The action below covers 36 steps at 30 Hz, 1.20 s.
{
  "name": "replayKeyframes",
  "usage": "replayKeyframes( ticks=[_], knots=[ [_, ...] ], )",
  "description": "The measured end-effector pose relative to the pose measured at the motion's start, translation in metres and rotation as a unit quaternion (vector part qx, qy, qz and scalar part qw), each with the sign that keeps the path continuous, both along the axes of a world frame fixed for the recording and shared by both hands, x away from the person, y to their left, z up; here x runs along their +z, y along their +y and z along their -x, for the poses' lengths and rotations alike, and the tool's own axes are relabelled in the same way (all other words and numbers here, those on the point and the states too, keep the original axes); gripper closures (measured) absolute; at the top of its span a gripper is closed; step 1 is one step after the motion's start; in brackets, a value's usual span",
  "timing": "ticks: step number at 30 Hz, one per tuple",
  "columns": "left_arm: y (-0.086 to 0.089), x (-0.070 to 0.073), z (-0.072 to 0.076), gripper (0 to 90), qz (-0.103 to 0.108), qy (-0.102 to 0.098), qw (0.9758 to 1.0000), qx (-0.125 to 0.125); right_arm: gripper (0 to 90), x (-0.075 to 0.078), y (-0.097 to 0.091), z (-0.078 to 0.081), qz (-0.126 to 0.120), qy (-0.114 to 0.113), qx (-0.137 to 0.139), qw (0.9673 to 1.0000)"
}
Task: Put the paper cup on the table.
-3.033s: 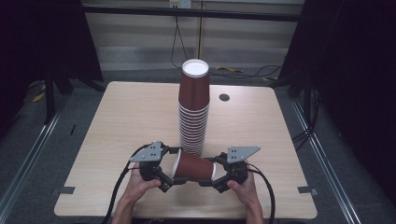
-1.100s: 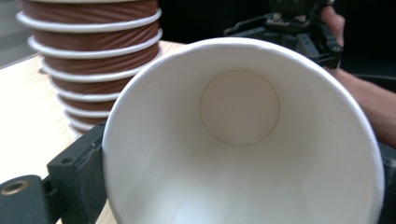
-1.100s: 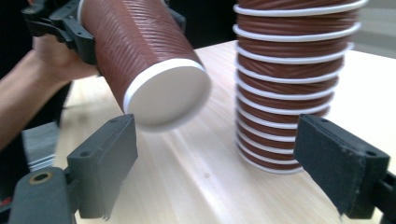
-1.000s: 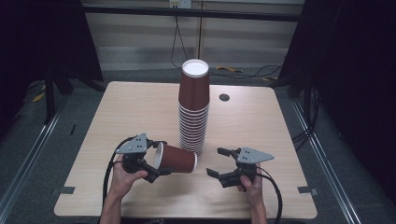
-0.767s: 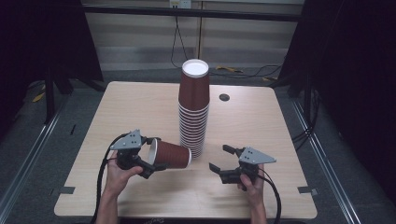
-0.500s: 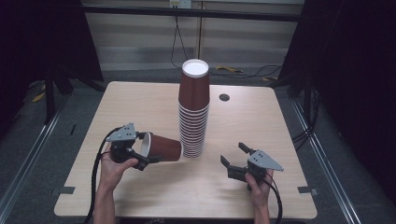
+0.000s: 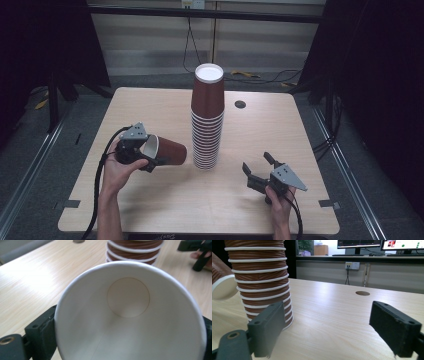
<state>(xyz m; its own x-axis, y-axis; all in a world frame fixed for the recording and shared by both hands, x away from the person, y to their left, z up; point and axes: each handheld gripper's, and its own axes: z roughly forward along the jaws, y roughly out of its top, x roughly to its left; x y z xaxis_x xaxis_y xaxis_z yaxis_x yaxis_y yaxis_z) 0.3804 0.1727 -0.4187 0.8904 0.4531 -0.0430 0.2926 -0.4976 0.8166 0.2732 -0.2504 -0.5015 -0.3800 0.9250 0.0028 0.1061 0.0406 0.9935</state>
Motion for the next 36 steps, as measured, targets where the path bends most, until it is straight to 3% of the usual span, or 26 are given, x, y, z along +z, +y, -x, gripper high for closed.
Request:
replayKeyframes(
  ticks=[5,7,9,11,13,16,17,18,20,22,23,25,26,27,28,29,31,33,34,35,36],
  knots=[
    [0.002,0.002,-0.011,5.8,-0.012,0.013,0.9998,0.009,13.2,0.000,0.004,0.002,0.023,-0.011,0.009,0.9996],
    [0.002,0.002,-0.021,5.8,-0.029,0.017,0.9994,0.010,13.2,0.000,0.004,0.003,0.026,-0.015,0.017,0.9994],
    [0.002,0.002,-0.023,5.8,-0.030,0.020,0.9993,0.009,13.3,0.000,0.004,0.003,0.027,-0.017,0.013,0.9994],
    [0.000,0.003,-0.027,5.8,-0.035,0.028,0.9990,0.008,13.5,0.000,0.003,0.003,0.017,-0.014,0.011,0.9997],
    [-0.005,0.004,-0.033,5.6,-0.065,0.033,0.9973,0.011,13.6,-0.001,0.000,0.002,0.003,-0.011,0.011,0.9999],
    [-0.007,0.006,-0.038,5.5,-0.079,0.037,0.9961,0.014,13.5,-0.001,-0.001,0.004,-0.001,-0.021,0.014,0.9997],
    [-0.010,0.006,-0.042,5.5,-0.092,0.043,0.9948,0.008,13.5,-0.002,-0.002,0.006,-0.005,-0.032,0.015,0.9994],
    [-0.010,0.006,-0.042,5.4,-0.092,0.043,0.9948,0.008,13.5,-0.002,-0.002,0.006,-0.005,-0.032,0.015,0.9994],
    [-0.014,0.005,-0.048,5.4,-0.130,0.054,0.9901,-0.003,13.5,-0.003,-0.005,0.007,-0.014,-0.041,0.021,0.9988],
    [-0.017,0.004,-0.049,5.4,-0.137,0.055,0.9890,-0.005,13.6,-0.003,-0.004,0.008,-0.013,-0.043,0.022,0.9987],
    [-0.022,0.003,-0.051,5.3,-0.153,0.059,0.9865,-0.007,13.6,-0.003,-0.004,0.008,-0.014,-0.043,0.022,0.9987],
    [-0.023,0.003,-0.053,5.3,-0.161,0.060,0.9850,-0.011,13.7,-0.003,-0.004,0.008,-0.014,-0.043,0.023,0.9987],
    [-0.025,0.001,-0.052,5.3,-0.153,0.065,0.9861,-0.002,13.7,-0.003,-0.004,0.008,-0.014,-0.043,0.023,0.9987],
    [-0.025,0.002,-0.053,5.3,-0.165,0.064,0.9842,-0.011,13.7,-0.003,-0.004,0.008,-0.015,-0.043,0.023,0.9987],
    [-0.027,0.002,-0.053,5.3,-0.163,0.064,0.9846,-0.005,13.7,-0.003,-0.004,0.008,-0.014,-0.043,0.023,0.9987],
    [-0.027,0.003,-0.054,5.3,-0.181,0.062,0.9815,-0.010,13.6,-0.003,-0.004,0.008,-0.014,-0.044,0.023,0.9987],
    [-0.029,0.004,-0.054,5.1,-0.197,0.060,0.9786,-0.009,13.7,-0.003,-0.004,0.008,-0.015,-0.043,0.023,0.9987],
    [-0.029,0.006,-0.054,4.8,-0.194,0.059,0.9792,-0.015,13.7,-0.003,-0.004,0.008,-0.014,-0.043,0.024,0.9987],
    [-0.031,0.006,-0.053,4.8,-0.190,0.064,0.9798,-0.005,13.7,-0.003,-0.004,0.008,-0.014,-0.043,0.024,0.9987],
    [-0.033,0.008,-0.054,4.5,-0.205,0.058,0.9771,-0.002,13.7,-0.003,-0.004,0.008,-0.014,-0.044,0.022,0.9987],
    [-0.033,0.008,-0.054,4.4,-0.205,0.058,0.9771,-0.002,13.7,-0.003,-0.004,0.008,-0.014,-0.045,0.023,0.9986]
  ],
)
